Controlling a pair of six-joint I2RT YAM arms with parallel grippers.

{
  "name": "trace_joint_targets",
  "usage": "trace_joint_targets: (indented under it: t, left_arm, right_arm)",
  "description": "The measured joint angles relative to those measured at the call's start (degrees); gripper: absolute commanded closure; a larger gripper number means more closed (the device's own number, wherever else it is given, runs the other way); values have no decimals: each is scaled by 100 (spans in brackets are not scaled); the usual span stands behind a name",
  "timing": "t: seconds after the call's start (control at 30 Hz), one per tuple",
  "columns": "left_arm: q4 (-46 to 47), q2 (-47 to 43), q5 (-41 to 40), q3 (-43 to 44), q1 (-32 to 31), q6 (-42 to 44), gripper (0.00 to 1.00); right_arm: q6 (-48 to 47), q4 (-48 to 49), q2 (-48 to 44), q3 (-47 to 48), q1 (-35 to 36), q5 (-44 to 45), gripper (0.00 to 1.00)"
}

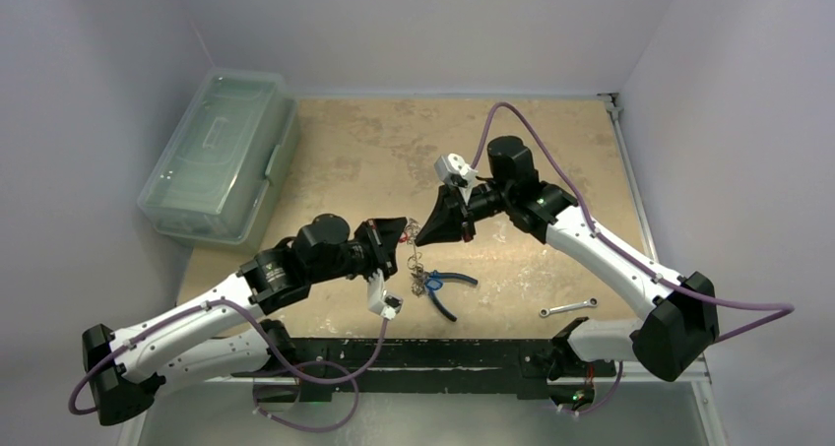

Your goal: Remove the keys from the keyring

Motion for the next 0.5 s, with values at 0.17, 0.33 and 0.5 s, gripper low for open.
trace_joint_targets:
  t: [0.17,0.33,0.5]
  left_arm:
    - [-20,24,-2,44,0,-114,100]
    - [-26,66,-2,118,0,-223,100]
    - [-66,90,24,267,0,-323,100]
  right_arm:
    - [-243,-223,-2,0,0,-7,100]
    - [-393,-372,-2,0,2,-2,100]
    - [-529,-428,-2,0,11,13,100]
